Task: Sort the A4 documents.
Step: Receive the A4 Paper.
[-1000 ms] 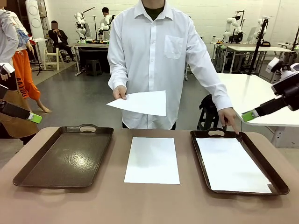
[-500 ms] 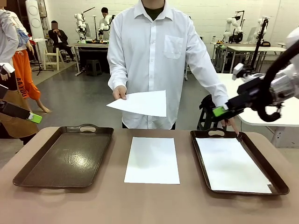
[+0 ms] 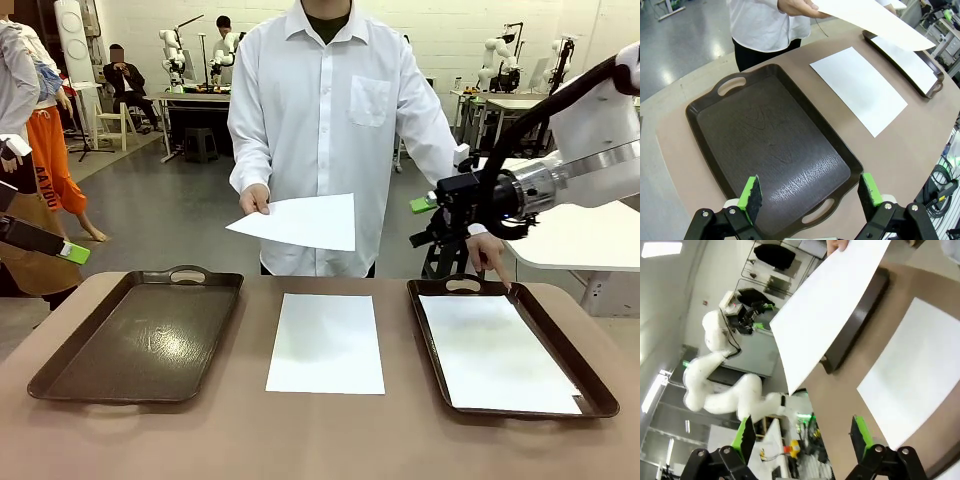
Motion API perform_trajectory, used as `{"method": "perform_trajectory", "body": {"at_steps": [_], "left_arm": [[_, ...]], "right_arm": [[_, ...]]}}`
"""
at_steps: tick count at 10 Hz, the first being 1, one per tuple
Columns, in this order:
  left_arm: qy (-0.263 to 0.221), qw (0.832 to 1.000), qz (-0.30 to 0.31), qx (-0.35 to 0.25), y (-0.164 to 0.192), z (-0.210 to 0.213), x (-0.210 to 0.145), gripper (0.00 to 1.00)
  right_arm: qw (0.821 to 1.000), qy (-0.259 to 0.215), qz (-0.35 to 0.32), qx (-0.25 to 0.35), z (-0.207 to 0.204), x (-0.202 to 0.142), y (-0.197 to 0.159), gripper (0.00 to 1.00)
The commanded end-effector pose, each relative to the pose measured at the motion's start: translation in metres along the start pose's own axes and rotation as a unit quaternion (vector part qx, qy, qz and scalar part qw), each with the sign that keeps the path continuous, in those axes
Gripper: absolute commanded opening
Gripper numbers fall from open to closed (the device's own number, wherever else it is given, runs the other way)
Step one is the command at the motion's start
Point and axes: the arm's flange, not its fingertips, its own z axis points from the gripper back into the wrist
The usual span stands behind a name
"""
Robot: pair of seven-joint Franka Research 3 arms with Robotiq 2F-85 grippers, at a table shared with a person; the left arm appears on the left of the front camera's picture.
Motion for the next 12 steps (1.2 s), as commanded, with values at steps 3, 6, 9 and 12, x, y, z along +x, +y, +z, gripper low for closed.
{"method": "perform_trajectory", "body": {"at_steps": [3, 6, 9, 12], "left_arm": [[-0.006, 1.0, -0.006, -0.01, 0.002, -0.002, -0.002, 1.0], [-0.006, 1.0, -0.006, -0.01, 0.002, -0.002, -0.002, 1.0], [-0.006, 1.0, -0.006, -0.01, 0.002, -0.002, -0.002, 1.0], [-0.006, 1.0, -0.006, -0.01, 0.002, -0.002, -0.002, 1.0]], "right_arm": [[0.996, -0.038, -0.075, 0.024, -0.035, 0.047, -0.029, 1.0], [0.991, -0.075, -0.105, 0.022, -0.063, 0.065, -0.045, 1.0], [0.986, -0.091, -0.131, 0.039, -0.087, 0.072, -0.052, 1.0], [0.983, -0.096, -0.147, 0.057, -0.103, 0.077, -0.057, 1.0]]}}
